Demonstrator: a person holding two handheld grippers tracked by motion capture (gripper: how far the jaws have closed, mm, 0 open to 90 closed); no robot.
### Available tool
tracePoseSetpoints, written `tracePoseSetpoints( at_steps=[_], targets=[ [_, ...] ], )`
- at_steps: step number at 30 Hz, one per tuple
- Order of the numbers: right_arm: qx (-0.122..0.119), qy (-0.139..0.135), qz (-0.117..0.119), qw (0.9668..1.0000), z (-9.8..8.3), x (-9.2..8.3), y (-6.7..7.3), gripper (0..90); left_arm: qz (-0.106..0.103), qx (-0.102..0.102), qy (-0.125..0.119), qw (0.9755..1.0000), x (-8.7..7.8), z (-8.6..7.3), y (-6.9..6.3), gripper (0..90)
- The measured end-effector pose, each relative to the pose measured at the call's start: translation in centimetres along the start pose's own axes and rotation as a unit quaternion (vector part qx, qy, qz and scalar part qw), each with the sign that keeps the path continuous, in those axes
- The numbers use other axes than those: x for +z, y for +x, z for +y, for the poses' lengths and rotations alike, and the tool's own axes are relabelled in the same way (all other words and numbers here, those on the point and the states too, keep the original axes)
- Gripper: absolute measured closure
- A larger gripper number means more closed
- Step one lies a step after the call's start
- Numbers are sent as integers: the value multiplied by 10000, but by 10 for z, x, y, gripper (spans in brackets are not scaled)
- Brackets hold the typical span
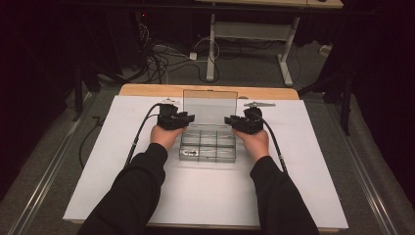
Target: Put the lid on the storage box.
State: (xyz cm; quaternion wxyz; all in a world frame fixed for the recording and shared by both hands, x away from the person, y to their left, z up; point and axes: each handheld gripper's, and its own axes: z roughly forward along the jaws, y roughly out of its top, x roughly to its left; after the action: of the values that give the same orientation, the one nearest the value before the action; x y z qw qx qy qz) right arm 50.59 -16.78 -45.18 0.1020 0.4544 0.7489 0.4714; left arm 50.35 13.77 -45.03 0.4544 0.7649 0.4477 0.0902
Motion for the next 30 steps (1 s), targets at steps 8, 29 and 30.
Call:
tracePoseSetpoints(
  at_steps=[8,29,30],
  targets=[
    [-234,-26,-85,9997,-1,-6,6,616,43,181,-33,9998,-7,-2,-7,587],
    [-456,-403,-207,9979,2,-28,15,658,-15,293,-164,9994,-18,-11,-12,585],
    [-467,-413,-208,9978,2,-30,16,659,-5,305,-171,9994,-19,-11,-12,585]
  ],
)
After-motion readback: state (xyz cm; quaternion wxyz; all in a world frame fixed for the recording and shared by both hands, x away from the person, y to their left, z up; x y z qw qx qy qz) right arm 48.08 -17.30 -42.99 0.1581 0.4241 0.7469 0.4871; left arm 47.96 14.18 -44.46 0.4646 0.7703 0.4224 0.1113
